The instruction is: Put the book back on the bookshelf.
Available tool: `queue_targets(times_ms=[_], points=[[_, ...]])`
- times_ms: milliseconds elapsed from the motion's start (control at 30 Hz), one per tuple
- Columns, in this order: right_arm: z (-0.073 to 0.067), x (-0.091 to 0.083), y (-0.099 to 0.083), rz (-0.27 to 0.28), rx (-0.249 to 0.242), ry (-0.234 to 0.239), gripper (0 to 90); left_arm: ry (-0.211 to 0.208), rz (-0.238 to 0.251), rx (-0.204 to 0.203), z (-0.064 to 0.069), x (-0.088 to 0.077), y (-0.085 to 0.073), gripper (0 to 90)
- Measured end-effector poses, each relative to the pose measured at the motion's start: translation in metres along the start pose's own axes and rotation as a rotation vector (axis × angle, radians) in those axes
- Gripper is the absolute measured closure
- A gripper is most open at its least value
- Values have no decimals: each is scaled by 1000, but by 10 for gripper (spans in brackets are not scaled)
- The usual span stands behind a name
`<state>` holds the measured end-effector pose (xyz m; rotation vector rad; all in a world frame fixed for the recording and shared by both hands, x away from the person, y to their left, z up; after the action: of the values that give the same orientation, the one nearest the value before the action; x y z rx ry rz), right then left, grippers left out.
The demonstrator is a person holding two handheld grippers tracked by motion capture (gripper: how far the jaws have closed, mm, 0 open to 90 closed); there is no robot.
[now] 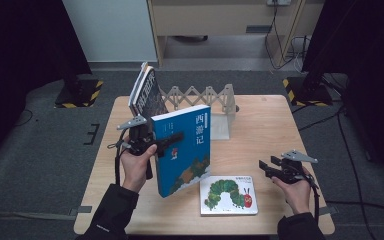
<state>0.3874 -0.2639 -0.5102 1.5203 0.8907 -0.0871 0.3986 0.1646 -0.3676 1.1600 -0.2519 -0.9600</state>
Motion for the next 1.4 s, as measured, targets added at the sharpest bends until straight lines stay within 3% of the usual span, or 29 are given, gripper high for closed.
queue_targets(times_ms=[33,133,167,200,300,400,467,733,933,1133,1300,1400], points=[[0,0,0,0,0,0,419,9,6,3,-2,-1,3,599],[9,3,-7,-72,-13,-50,393,63,26,7,-7,-1,14,600],[9,3,-7,-72,-13,-50,393,63,26,7,-7,-1,14,601],[10,4,-9,-101,-22,-64,386,94,35,20,-9,0,20,600],[10,5,-10,-116,-29,-70,382,126,44,31,-11,3,28,600],[12,7,-11,-137,-36,-75,365,184,67,36,-14,9,43,599],[13,7,-11,-140,-32,-81,352,196,75,38,-15,11,46,600],[21,12,-17,-218,-22,-137,264,299,128,77,-16,33,73,600],[22,14,-21,-234,-24,-134,256,326,144,67,-19,51,81,602],[23,15,-22,-235,-33,-136,257,384,154,59,-26,74,83,601],[23,16,-22,-232,-36,-128,258,404,167,54,-33,82,87,602],[22,15,-22,-229,-40,-126,256,445,174,68,-37,91,90,602]])
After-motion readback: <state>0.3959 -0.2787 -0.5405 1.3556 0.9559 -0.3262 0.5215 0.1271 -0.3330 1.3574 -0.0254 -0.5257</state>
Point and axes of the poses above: each handheld gripper's, and its own axes: x roughly forward along the jaws, y roughly out of its top, z roughly to its right, the point moved 2 cm from there along x, roughly forward along the jaws, and after that the axes turned 5 degrees about y, right-handed, at the moved point
